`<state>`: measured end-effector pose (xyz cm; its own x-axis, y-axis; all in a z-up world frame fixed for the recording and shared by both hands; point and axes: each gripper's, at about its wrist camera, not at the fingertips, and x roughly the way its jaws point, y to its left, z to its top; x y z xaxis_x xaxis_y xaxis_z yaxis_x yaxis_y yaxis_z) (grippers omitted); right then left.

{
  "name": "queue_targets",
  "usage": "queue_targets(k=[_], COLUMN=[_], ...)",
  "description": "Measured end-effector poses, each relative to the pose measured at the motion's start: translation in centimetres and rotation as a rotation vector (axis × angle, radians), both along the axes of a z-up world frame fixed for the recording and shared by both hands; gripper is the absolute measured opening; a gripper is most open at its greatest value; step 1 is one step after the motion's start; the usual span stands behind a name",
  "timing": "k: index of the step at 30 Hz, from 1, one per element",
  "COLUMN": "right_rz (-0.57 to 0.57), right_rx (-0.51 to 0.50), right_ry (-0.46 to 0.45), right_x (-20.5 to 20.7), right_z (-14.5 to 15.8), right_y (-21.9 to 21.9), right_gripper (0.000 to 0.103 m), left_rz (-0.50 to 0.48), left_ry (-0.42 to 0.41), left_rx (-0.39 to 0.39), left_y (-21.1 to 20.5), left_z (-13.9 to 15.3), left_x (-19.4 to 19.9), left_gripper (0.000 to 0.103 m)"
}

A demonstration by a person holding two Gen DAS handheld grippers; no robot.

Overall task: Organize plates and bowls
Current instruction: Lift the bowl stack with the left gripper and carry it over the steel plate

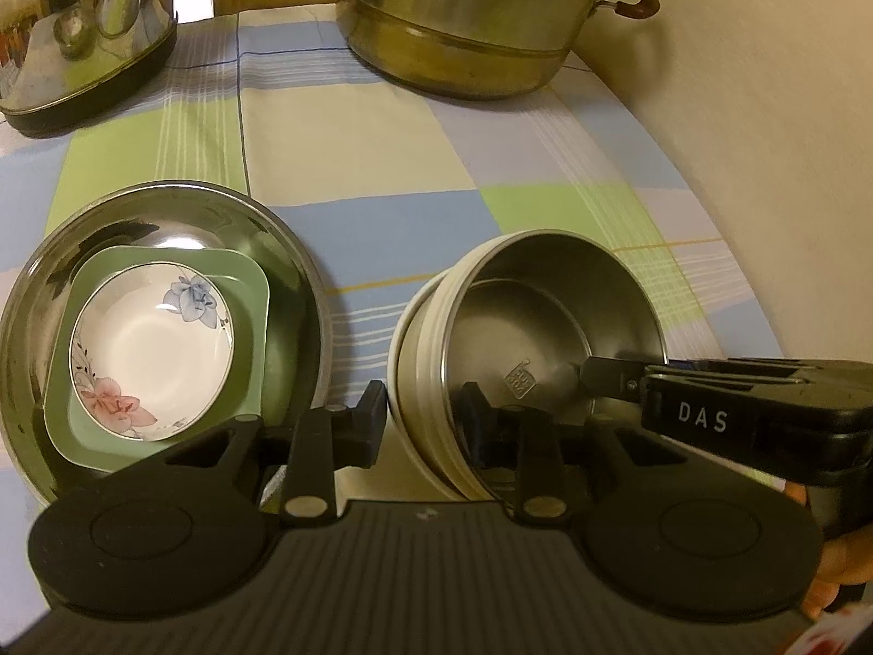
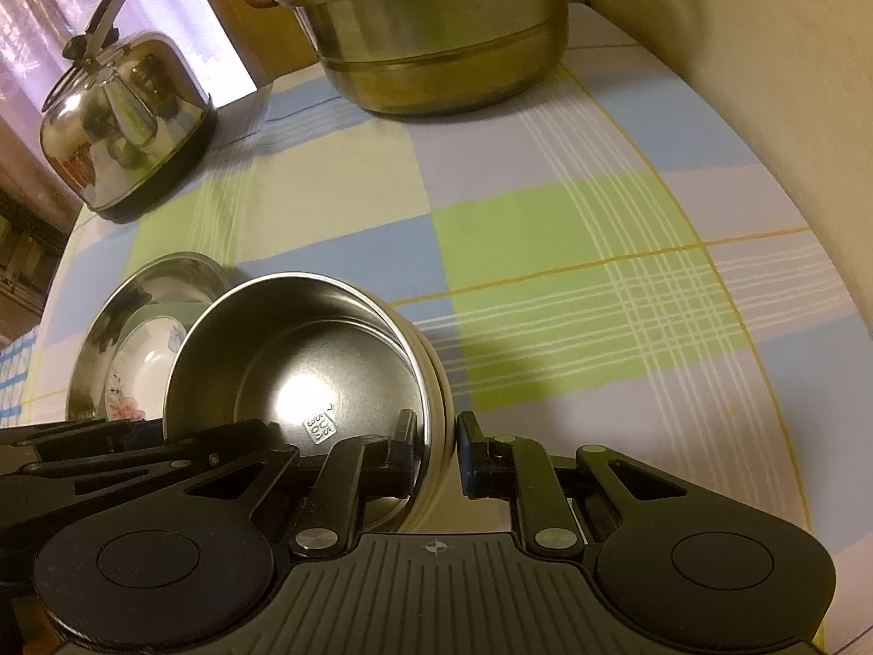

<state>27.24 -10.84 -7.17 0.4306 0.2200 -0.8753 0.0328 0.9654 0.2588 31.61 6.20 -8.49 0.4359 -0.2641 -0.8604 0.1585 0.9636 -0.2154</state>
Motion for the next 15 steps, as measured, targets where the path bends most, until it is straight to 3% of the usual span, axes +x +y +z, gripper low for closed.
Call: queue_targets(k=[15], right_rz=[0.002], right_rx=[0.004], right_ry=[0.023], right_x=[-0.65], right_z=[0.59], right_y=[0.25], right_gripper=[0.015], left_rz=[-0.014], left_ry=[0.011], left_rx=[-0.003], left_y=[0.44], left_z=[0.71], left_x=[-0.52], left_gripper=[0.025])
